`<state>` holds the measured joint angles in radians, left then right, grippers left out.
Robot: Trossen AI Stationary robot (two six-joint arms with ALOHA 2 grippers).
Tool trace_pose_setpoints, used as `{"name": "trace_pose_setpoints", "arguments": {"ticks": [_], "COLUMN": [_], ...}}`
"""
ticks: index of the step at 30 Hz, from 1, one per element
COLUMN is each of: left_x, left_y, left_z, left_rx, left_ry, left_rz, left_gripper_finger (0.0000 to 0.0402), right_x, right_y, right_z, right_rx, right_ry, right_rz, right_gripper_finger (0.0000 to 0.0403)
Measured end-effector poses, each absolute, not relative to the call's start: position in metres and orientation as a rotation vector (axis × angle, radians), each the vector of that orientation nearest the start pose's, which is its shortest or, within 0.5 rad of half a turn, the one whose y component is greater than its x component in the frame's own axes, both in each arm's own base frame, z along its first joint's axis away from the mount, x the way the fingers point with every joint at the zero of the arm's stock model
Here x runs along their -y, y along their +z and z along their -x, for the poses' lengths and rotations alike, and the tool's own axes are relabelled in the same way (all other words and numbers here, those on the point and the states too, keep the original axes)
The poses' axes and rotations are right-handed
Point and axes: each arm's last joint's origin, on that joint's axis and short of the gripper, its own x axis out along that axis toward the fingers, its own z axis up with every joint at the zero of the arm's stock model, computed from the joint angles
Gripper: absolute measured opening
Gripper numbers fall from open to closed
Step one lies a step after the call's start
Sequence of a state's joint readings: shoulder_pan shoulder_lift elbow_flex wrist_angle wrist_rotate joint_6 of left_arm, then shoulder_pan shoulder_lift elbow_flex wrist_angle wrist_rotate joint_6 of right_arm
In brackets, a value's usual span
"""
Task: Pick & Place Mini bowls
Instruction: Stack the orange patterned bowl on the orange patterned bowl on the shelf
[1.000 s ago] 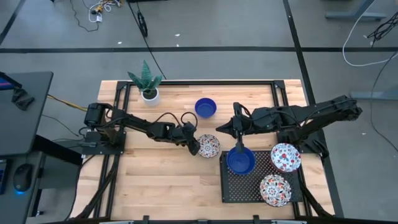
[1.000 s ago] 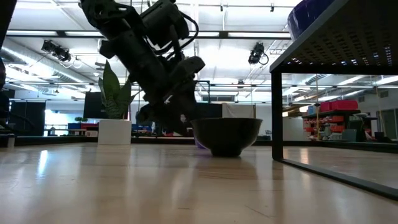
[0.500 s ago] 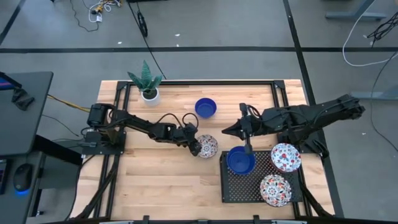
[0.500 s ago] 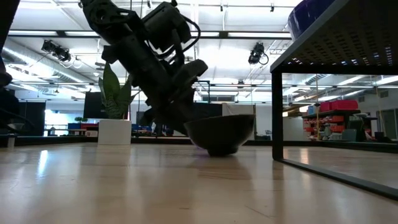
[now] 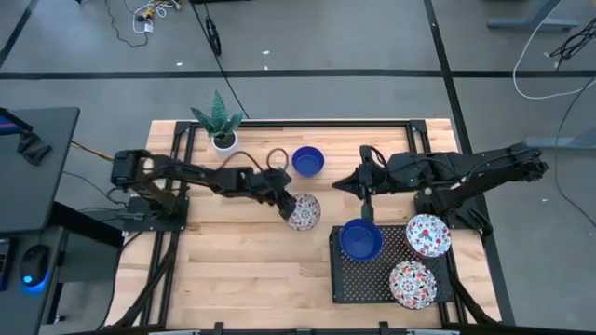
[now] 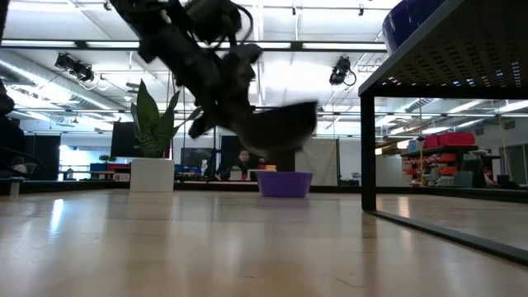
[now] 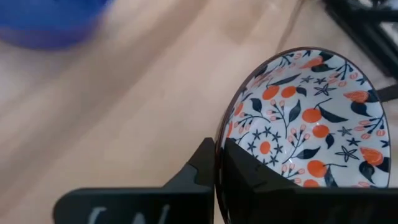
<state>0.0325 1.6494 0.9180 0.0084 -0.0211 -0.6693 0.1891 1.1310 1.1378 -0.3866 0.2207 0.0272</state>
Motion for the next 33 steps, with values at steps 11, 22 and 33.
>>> {"name": "trace_pose_setpoints", "arguments": {"ticks": [11, 22, 33], "left_x": [-0.014, -0.001, 0.004], "left_y": [0.293, 0.329, 0.329], "left_z": [-0.323, -0.328, -0.329], "left_rx": [-0.787, -0.730, -0.728], "left_ry": [0.475, 0.430, 0.419], "left_rz": [0.432, 0.395, 0.394], "left_gripper_finger": [0.0012, 0.0013, 0.0021], "right_x": [-0.016, -0.023, -0.025], "right_y": [0.349, 0.340, 0.334], "right_z": [-0.282, -0.333, -0.339], "right_rx": [-0.545, -0.734, -0.747], "right_ry": [-0.157, -0.333, -0.334], "right_rz": [0.012, 0.010, -0.002], "right_gripper_finger": [0.0107, 0.0178, 0.0091]}}
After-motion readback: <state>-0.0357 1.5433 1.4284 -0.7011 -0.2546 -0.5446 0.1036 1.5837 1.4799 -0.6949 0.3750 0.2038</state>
